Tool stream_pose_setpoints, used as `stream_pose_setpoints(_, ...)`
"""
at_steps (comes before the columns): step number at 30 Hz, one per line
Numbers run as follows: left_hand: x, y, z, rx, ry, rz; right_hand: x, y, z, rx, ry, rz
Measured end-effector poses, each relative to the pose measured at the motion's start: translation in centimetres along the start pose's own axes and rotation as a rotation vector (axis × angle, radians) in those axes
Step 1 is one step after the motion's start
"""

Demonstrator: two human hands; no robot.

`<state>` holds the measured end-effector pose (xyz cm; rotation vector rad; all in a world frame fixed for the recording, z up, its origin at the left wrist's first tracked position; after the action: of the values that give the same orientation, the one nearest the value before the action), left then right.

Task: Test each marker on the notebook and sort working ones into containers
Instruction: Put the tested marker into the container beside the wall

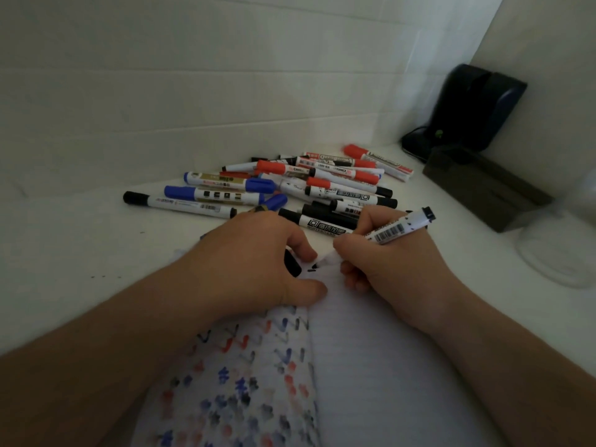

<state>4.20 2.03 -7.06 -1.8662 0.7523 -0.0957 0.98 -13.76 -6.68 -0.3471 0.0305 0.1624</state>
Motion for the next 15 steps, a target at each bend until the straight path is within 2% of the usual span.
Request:
stream_pose_setpoints(8, -0.11, 0.01, 0.01, -0.006, 0.003, -0.004, 0.12, 0.25, 0.0, -0.056, -0.014, 0.007)
stream_pose_setpoints(15, 0.14, 0.17, 0.05, 0.057, -0.038, 0.02, 0.31, -0.44, -0.64, 0.08, 0.012, -0.051)
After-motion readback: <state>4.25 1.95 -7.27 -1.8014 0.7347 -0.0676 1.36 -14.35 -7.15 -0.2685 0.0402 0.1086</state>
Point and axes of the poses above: each hand's wrist, its own x-axis towards the middle knuckle, its own y-axis out of the palm, z = x × y, the point moved 8 cm from there along x, towards the middle knuckle, and after that the axes turned 15 degrees about z, right-handed, at the moved point
